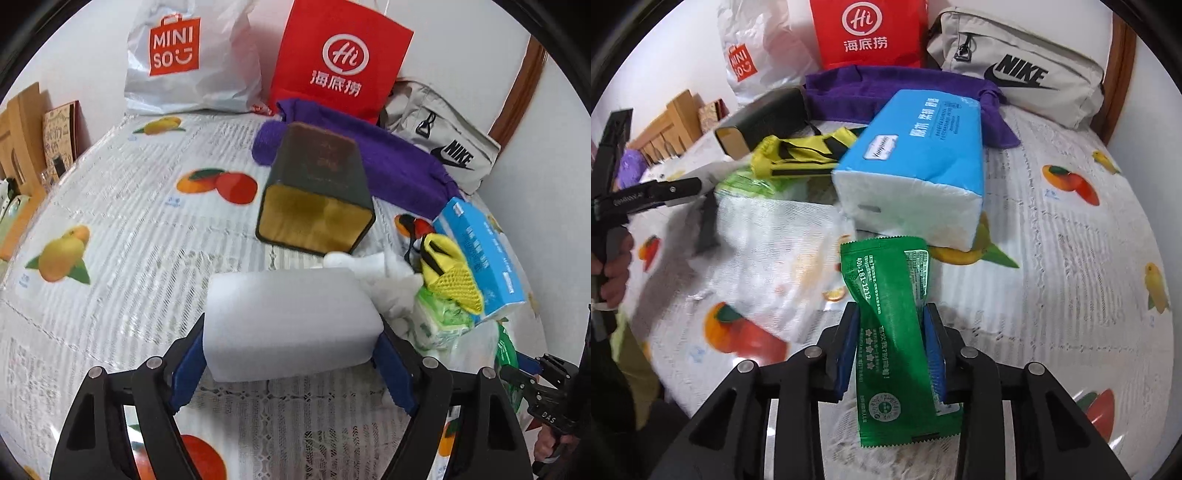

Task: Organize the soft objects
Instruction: 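Grasp the foam block with the left tool while the right tool carries the packet to the towel, then lower the foam block and green packet onto the purple towel and open both tools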

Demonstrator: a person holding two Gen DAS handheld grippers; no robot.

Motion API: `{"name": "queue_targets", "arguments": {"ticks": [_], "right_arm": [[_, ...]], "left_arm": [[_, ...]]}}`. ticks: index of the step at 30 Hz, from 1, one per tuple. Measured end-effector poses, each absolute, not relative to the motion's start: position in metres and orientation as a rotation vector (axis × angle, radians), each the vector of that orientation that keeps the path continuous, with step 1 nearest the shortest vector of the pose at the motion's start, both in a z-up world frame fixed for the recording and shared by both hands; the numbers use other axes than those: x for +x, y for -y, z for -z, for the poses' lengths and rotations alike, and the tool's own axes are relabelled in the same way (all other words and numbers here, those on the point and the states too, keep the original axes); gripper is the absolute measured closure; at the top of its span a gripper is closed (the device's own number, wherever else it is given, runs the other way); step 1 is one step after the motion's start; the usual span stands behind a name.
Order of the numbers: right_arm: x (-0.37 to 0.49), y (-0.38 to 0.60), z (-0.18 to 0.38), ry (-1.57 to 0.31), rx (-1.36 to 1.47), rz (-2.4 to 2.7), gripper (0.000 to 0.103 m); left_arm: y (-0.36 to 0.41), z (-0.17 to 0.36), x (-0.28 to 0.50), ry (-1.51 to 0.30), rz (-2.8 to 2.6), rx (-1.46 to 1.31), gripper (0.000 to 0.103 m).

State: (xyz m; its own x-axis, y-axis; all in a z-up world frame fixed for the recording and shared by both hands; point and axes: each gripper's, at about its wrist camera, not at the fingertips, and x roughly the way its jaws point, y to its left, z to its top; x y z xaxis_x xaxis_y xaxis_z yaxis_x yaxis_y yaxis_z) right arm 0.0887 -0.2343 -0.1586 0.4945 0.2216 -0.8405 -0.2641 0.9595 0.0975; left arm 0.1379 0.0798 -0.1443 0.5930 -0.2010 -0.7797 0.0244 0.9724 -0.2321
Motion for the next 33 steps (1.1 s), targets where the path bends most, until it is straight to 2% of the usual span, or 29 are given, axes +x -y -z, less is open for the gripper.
{"name": "queue_targets", "arguments": {"ticks": [16, 33], "right_arm": [[0.112, 0.239, 0.077, -0.826, -0.008, -0.38, 0.069], [0.277, 0.25, 0.051, -0.787, 0.038, -0.26, 0.069]], "left_arm": [[-0.085, 0.092, 0.168, -0.862, 0.123, -0.195, 0.022], [-0.073, 0.051, 0.272, -0.832, 0.106, -0.133, 0.022]]}}
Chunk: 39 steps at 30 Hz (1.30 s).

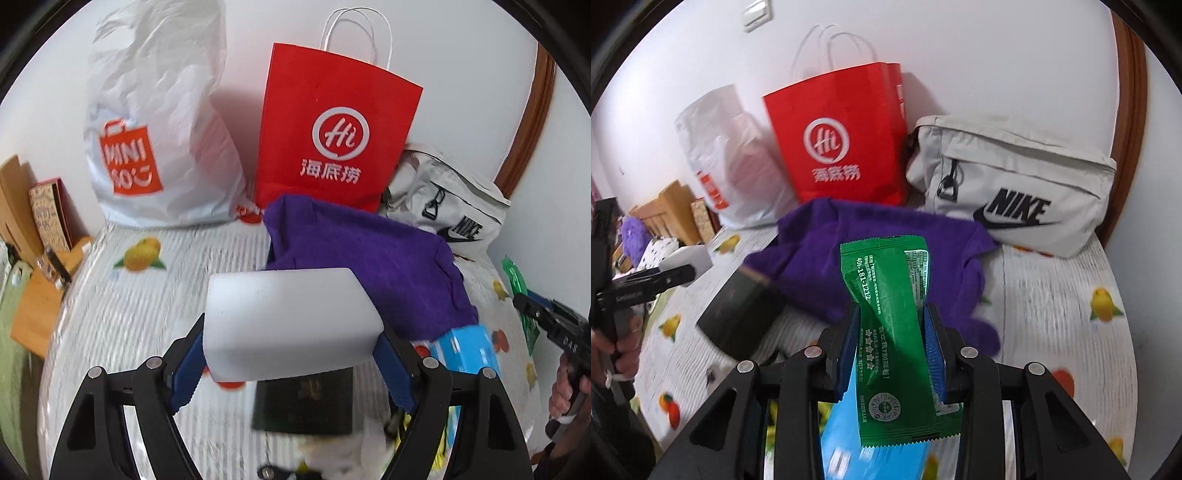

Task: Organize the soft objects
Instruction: 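Lower the foam block and green packet onto the purple towel and open both tools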

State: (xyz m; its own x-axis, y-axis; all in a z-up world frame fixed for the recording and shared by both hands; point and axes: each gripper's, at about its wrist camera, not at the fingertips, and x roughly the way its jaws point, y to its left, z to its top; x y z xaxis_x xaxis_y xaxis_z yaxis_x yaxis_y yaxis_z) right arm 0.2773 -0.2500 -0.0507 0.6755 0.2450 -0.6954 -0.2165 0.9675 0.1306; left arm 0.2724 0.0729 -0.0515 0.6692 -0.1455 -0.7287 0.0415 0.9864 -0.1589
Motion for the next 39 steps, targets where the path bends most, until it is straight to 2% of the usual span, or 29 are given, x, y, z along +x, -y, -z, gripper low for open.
{"name": "queue_targets", "arguments": {"ticks": [11, 23, 29, 36, 39], "right_arm": [[0.37, 0.258, 0.087, -0.873, 0.082, -0.239, 0.068], [0.412, 0.25, 0.141, -1.055, 0.023, -0.257, 0.067], [0.419, 0.256, 0.153, -1.105, 0.07, -0.281, 0.063], [0.413, 0.256, 0.148, -1.087, 0.059, -0.298, 0.051], [0.409, 0.257, 0.145, -1.09, 0.061, -0.312, 0.051]], "left_arm": [[-0.054, 0.066, 0.344, -0.873, 0.134, -0.114, 0.022], [-0.018, 0.097, 0.422, -0.97, 0.204, -0.102, 0.022], [0.0, 0.11, 0.458, -1.005, 0.227, -0.076, 0.021], [0.013, 0.131, 0.487, -1.062, 0.217, -0.043, 0.02], [0.018, 0.135, 0.492, -1.08, 0.21, -0.034, 0.019]]}}
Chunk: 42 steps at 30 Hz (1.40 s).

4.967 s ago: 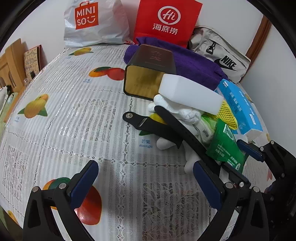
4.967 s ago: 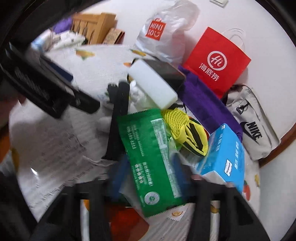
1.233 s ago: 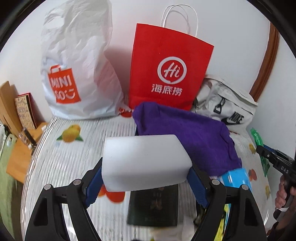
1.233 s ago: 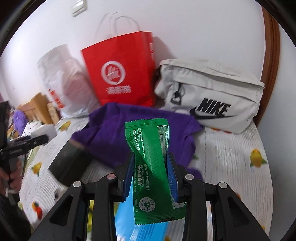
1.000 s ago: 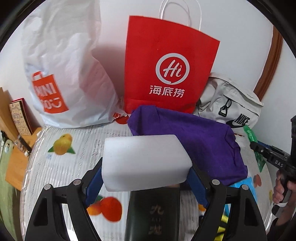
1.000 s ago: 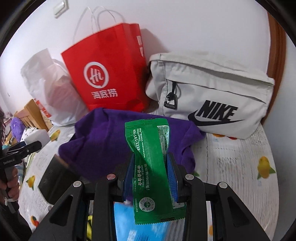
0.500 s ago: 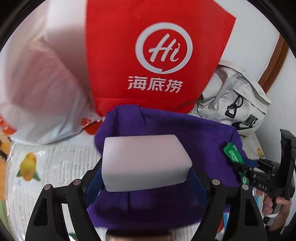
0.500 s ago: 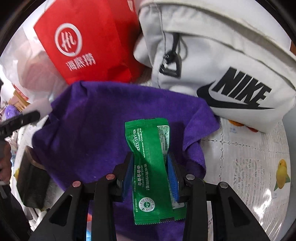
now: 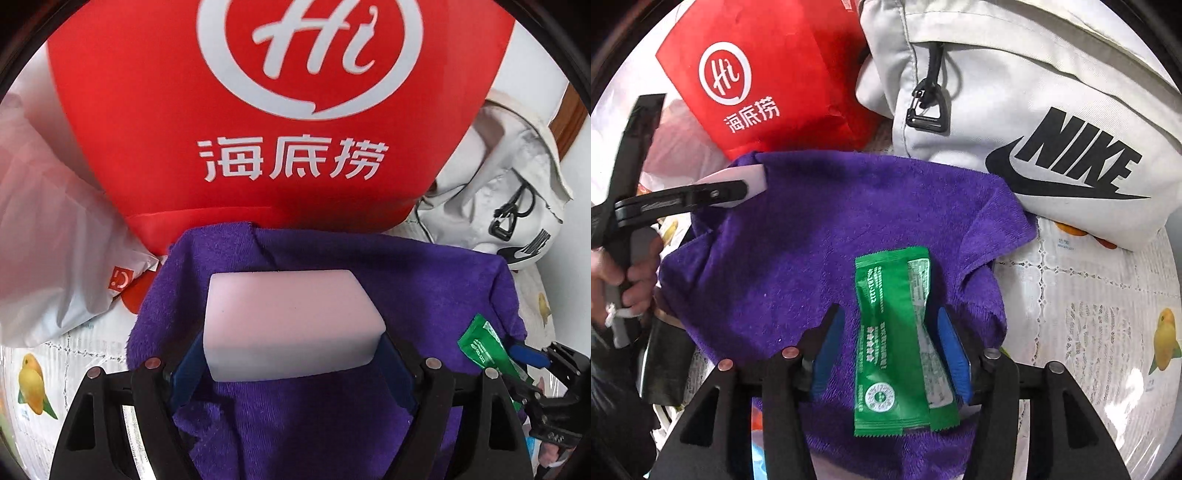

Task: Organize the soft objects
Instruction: 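Lower the foam block and green packet onto the purple towel and open both tools, then reach the right tool to the yellow mesh pouch and grasp its edge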

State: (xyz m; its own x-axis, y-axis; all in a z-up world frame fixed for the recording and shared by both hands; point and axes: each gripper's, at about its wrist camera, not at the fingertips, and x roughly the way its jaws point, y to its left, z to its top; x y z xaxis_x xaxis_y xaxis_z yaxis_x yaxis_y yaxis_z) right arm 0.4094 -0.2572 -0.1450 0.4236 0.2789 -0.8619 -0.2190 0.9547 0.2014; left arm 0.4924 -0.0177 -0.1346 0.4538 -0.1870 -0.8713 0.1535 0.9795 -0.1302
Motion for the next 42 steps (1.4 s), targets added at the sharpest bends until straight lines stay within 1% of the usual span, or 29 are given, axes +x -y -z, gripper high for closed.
{"name": "queue_targets", "arguments": {"ticks": [2, 3, 4, 6, 7, 12, 13, 17, 22, 27, 30, 35, 42], "right_arm": [[0.408, 0.254, 0.144, -1.092, 0.06, -0.314, 0.051], [0.406, 0.256, 0.142, -1.089, 0.061, -0.313, 0.05], [0.404, 0.256, 0.14, -1.082, 0.061, -0.319, 0.05], [0.4, 0.257, 0.136, -1.066, 0.068, -0.33, 0.049], [0.398, 0.257, 0.134, -1.06, 0.075, -0.332, 0.048], [0.392, 0.263, 0.123, -1.023, 0.108, -0.318, 0.036], [0.39, 0.264, 0.122, -1.02, 0.113, -0.314, 0.035], [0.377, 0.265, 0.113, -0.992, 0.127, -0.298, 0.035], [0.346, 0.258, 0.093, -0.924, 0.113, -0.273, 0.035], [0.304, 0.252, 0.073, -0.863, 0.116, -0.282, 0.035], [0.277, 0.25, 0.064, -0.859, 0.13, -0.296, 0.034], [0.23, 0.244, 0.061, -0.873, 0.13, -0.299, 0.035], [0.175, 0.214, 0.078, -0.897, 0.102, -0.384, 0.035]], "left_arm": [[0.02, 0.134, 0.494, -1.079, 0.213, -0.038, 0.018], [0.021, 0.134, 0.494, -1.083, 0.213, -0.035, 0.015], [0.023, 0.136, 0.495, -1.099, 0.212, -0.026, 0.01], [0.024, 0.138, 0.498, -1.124, 0.213, -0.029, 0.005], [0.026, 0.139, 0.502, -1.135, 0.21, -0.037, 0.004], [0.024, 0.134, 0.492, -1.139, 0.186, -0.048, 0.004], [0.024, 0.131, 0.488, -1.134, 0.181, -0.048, 0.004], [0.016, 0.113, 0.466, -1.099, 0.182, -0.035, 0.004], [0.003, 0.084, 0.412, -0.976, 0.261, -0.043, 0.005], [-0.01, 0.067, 0.355, -0.972, 0.259, -0.088, 0.005], [-0.021, 0.055, 0.315, -0.96, 0.231, -0.082, 0.005], [-0.04, 0.052, 0.255, -0.954, 0.212, -0.116, 0.005], [-0.06, 0.086, 0.199, -1.008, 0.177, -0.207, 0.005]]}}
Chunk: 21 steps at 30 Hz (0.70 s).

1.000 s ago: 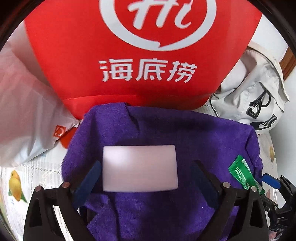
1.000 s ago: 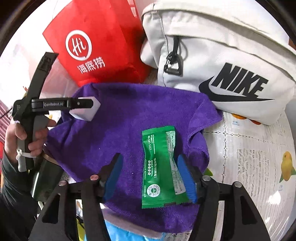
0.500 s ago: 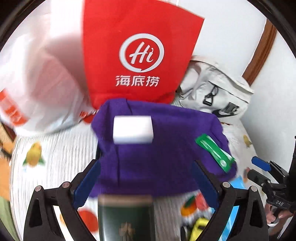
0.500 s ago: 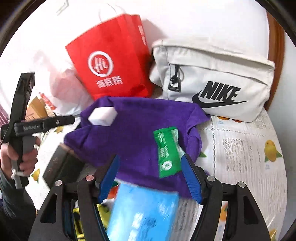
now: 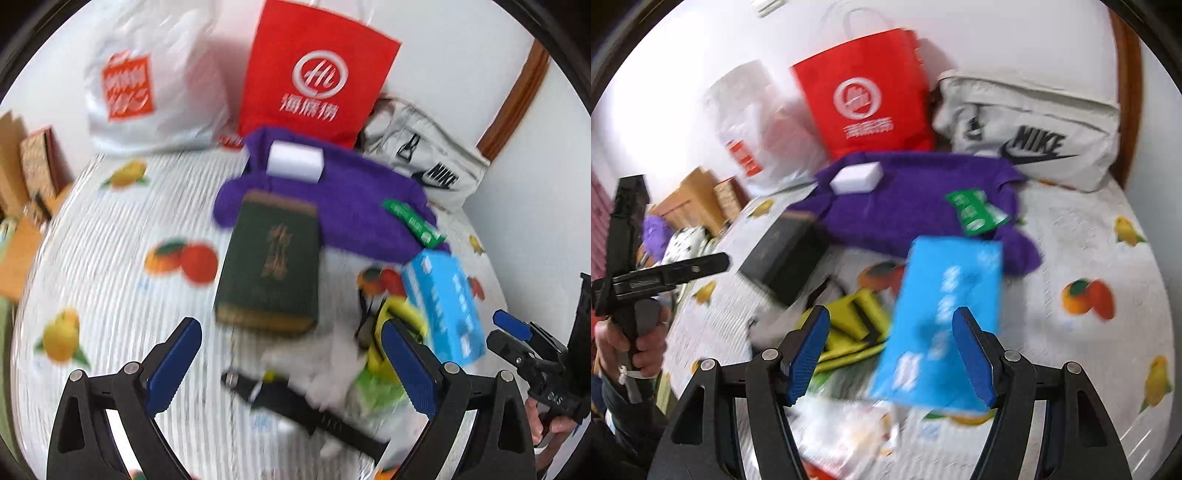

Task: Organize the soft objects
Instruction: 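Reach the right tool to the yellow mesh pouch and grasp its edge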

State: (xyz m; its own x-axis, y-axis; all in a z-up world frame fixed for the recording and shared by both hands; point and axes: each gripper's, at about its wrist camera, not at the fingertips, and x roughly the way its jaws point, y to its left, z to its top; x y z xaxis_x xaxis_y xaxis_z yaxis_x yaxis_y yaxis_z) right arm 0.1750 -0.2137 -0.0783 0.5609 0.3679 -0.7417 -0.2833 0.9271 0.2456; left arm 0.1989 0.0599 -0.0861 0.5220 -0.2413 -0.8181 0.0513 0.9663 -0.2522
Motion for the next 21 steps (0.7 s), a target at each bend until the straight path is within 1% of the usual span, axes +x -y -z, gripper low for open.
{"name": "queue_targets", "arguments": {"ticks": [6, 11, 16, 17, 18, 19, 20, 21], "right_arm": [[0.156, 0.178, 0.097, -0.876, 0.059, -0.448, 0.035], [0.158, 0.156, 0.108, -0.866, 0.035, -0.491, 0.036], [0.175, 0.138, 0.126, -0.906, 0.017, -0.5, 0.041], [0.179, 0.133, 0.132, -0.922, 0.015, -0.502, 0.046], [0.181, 0.13, 0.135, -0.932, 0.012, -0.51, 0.055], [0.183, 0.126, 0.138, -0.94, 0.003, -0.519, 0.059], [0.183, 0.121, 0.141, -0.941, -0.024, -0.518, 0.066], [0.182, 0.117, 0.142, -0.934, -0.045, -0.518, 0.068]], "left_arm": [[-0.068, 0.111, 0.168, -1.032, 0.132, -0.205, 0.005], [-0.08, 0.127, 0.155, -1.056, 0.126, -0.239, 0.005], [-0.091, 0.14, 0.148, -1.075, 0.125, -0.267, 0.005], [-0.092, 0.142, 0.148, -1.077, 0.124, -0.273, 0.005], [-0.094, 0.144, 0.147, -1.08, 0.125, -0.279, 0.005], [-0.095, 0.144, 0.146, -1.081, 0.125, -0.282, 0.005], [-0.097, 0.146, 0.145, -1.082, 0.123, -0.286, 0.005], [-0.099, 0.147, 0.145, -1.084, 0.123, -0.288, 0.005]]}}
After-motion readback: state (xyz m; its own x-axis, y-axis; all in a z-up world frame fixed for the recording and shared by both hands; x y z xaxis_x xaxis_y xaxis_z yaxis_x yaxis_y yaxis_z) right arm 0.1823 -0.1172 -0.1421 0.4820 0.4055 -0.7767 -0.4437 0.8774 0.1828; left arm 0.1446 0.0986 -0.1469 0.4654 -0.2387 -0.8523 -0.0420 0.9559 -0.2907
